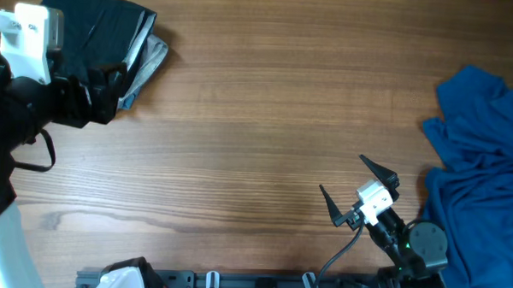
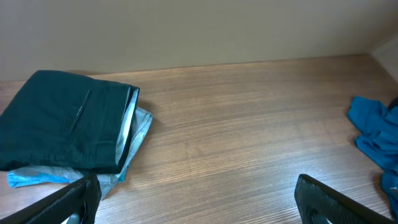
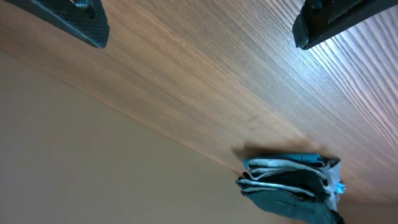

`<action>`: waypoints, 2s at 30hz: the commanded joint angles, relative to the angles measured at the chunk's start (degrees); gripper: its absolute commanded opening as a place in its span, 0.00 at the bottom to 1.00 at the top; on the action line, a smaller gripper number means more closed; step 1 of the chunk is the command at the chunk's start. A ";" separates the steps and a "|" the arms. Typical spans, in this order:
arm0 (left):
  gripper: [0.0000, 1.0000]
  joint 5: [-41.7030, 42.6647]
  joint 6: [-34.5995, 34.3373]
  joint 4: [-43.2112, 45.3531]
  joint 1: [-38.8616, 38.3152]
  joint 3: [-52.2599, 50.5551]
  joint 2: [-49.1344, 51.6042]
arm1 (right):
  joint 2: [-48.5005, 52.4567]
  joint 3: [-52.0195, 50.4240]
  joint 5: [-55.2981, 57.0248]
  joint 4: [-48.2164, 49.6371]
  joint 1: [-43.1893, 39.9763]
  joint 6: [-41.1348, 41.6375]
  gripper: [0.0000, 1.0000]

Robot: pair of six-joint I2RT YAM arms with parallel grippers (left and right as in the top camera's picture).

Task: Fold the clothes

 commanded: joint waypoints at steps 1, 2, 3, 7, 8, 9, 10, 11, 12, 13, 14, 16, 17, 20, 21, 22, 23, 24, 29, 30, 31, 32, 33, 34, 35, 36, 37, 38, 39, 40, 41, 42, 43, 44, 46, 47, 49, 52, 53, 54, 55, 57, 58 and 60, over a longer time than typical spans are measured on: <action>1.00 -0.09 1.11 0.15 -0.09 -0.31 -0.42 | -0.92 0.20 -4.90 1.40 0.46 2.27 1.00; 1.00 -0.07 1.11 0.15 -0.09 -0.31 -0.42 | -0.92 0.20 -4.76 1.42 0.46 4.90 1.00; 1.00 -0.09 1.14 0.15 -0.09 -0.31 -0.42 | -0.92 0.20 -3.28 1.55 0.46 7.91 1.00; 1.00 -0.09 1.11 0.15 -0.09 -0.31 -0.42 | -0.87 0.35 3.06 4.66 0.46 11.89 1.00; 1.00 -0.09 1.14 0.15 -0.09 -0.31 -0.42 | -0.79 0.63 3.13 5.55 0.46 10.03 1.00; 1.00 -0.09 1.14 0.15 -0.09 -0.31 -0.42 | -0.76 1.29 3.10 5.86 0.44 7.45 1.00; 1.00 -0.09 1.11 0.15 -0.09 -0.31 -0.42 | -0.76 2.21 3.10 5.88 0.07 5.01 1.00; 1.00 -0.09 1.11 0.15 -0.09 -0.31 -0.42 | -0.79 2.40 3.10 6.05 -0.42 4.35 1.00; 1.00 -0.07 1.14 0.15 -0.09 -0.31 -0.42 | -0.83 2.36 3.15 6.25 -1.20 4.15 1.00; 1.00 -0.09 1.11 0.15 -0.09 -0.31 -0.42 | -0.90 2.36 3.32 6.27 -2.67 4.24 1.00; 1.00 -0.09 1.14 0.15 -0.09 -0.31 -0.42 | -0.90 2.36 3.34 6.54 -3.74 4.39 1.00; 1.00 -0.09 1.11 0.15 -0.09 -0.31 -0.42 | -0.90 2.34 3.43 7.02 -5.97 5.09 1.00; 1.00 -0.09 1.14 0.15 -0.09 -0.31 -0.42 | -0.90 2.19 4.00 7.80 -6.71 5.88 1.00; 1.00 -0.09 1.11 0.15 -0.09 -0.31 -0.42 | -0.90 0.68 5.31 15.80 -6.84 5.46 1.00; 1.00 -0.09 1.14 0.15 -0.09 -0.31 -0.42 | -0.90 -0.72 6.34 20.46 -6.84 5.38 1.00; 1.00 -0.09 1.11 0.15 -0.09 -0.31 -0.42 | -0.90 -2.08 6.73 23.08 -6.84 5.44 1.00; 1.00 -0.09 1.14 0.15 -0.09 -0.31 -0.42 | -0.90 -3.26 6.73 24.48 -6.84 5.64 1.00; 1.00 -0.09 1.11 0.15 -0.09 -0.31 -0.42 | -0.90 -3.89 6.69 23.39 -6.84 5.75 1.00; 1.00 -0.07 1.14 0.15 -0.09 -0.31 -0.42 | -0.90 -3.87 5.25 13.38 -8.20 6.08 1.00; 1.00 -0.09 1.14 0.15 -0.09 -0.31 -0.42 | -0.90 -3.87 4.33 11.98 -8.83 6.10 1.00; 1.00 -0.07 1.11 0.15 -0.09 -0.31 -0.42 | -0.90 -3.87 3.34 11.26 -9.55 6.12 1.00; 1.00 -0.09 1.11 0.15 -0.09 -0.31 -0.42 | -0.90 -3.87 3.30 11.43 -10.34 6.21 1.00; 1.00 -0.09 1.14 0.15 -0.09 -0.31 -0.42 | -0.90 -3.87 3.45 11.43 -10.45 5.86 1.00; 1.00 -0.09 1.11 0.15 -0.09 -0.31 -0.42 | -0.90 -3.87 3.48 11.41 -10.43 5.66 1.00; 1.00 -0.09 1.14 0.15 -0.09 -0.31 -0.42 | -0.90 -3.87 3.48 11.41 -10.45 5.64 1.00; 1.00 -0.09 1.14 0.15 -0.09 -0.31 -0.42 | -0.85 -3.87 3.50 11.41 -10.45 5.66 1.00; 1.00 -0.09 1.14 0.15 -0.09 -0.31 -0.42 | -0.81 -3.87 3.48 11.41 -10.45 5.64 1.00; 1.00 -0.09 1.14 0.15 -0.09 -0.31 -0.42 | -0.81 -3.87 3.48 11.41 -10.45 5.66 1.00; 1.00 -0.09 1.14 0.15 -0.09 -0.31 -0.42 | -0.81 -3.87 3.48 11.41 -10.45 5.66 1.00; 1.00 -0.09 1.14 0.15 -0.09 -0.31 -0.42 | -0.81 -3.87 3.48 11.41 -10.45 5.66 1.00; 1.00 -0.09 1.14 0.15 -0.09 -0.31 -0.42 | -0.81 -3.87 3.48 11.41 -10.45 5.66 1.00; 1.00 -0.07 1.14 0.15 -0.09 -0.31 -0.42 | -0.81 -3.87 3.48 11.41 -10.45 5.66 1.00; 1.00 -0.07 1.11 0.15 -0.09 -0.31 -0.42 | -0.81 -3.87 3.48 11.41 -10.45 5.64 1.00; 1.00 -0.07 1.11 0.15 -0.09 -0.31 -0.42 | -0.81 -3.87 3.48 11.41 -10.45 5.66 1.00; 1.00 -0.07 1.11 0.15 -0.09 -0.31 -0.42 | -0.81 -3.87 3.48 11.41 -10.45 5.66 1.00; 1.00 -0.09 1.14 0.15 -0.09 -0.31 -0.42 | -0.81 -3.87 3.50 11.41 -10.45 5.64 1.00; 1.00 -0.09 1.14 0.15 -0.09 -0.31 -0.42 | -0.81 -3.87 3.50 11.41 -10.45 5.64 1.00; 1.00 -0.09 1.14 0.15 -0.09 -0.31 -0.42 | -0.81 -3.87 3.50 11.41 -10.45 5.66 1.00; 1.00 -0.09 1.11 0.15 -0.09 -0.31 -0.42 | -0.81 -3.87 3.50 11.41 -10.45 5.64 1.00; 1.00 -0.11 1.14 0.15 -0.13 -0.31 -0.42 | -0.81 -3.87 3.50 11.41 -10.45 5.64 1.00; 1.00 -0.20 1.14 -0.02 -0.81 -0.33 -0.55 | -0.81 -3.87 3.50 11.41 -10.45 5.66 1.00; 1.00 -0.90 1.14 -0.72 -1.90 -0.33 -1.73 | -0.81 -3.87 3.50 11.41 -10.45 5.64 1.00; 1.00 -2.14 1.75 -0.83 -3.04 -0.33 -2.51 | -0.81 -3.87 3.48 11.41 -10.45 5.66 1.00; 1.00 -8.52 -0.76 0.52 -5.64 -0.85 -4.68 | -0.81 -3.87 3.48 11.41 -10.45 5.64 1.00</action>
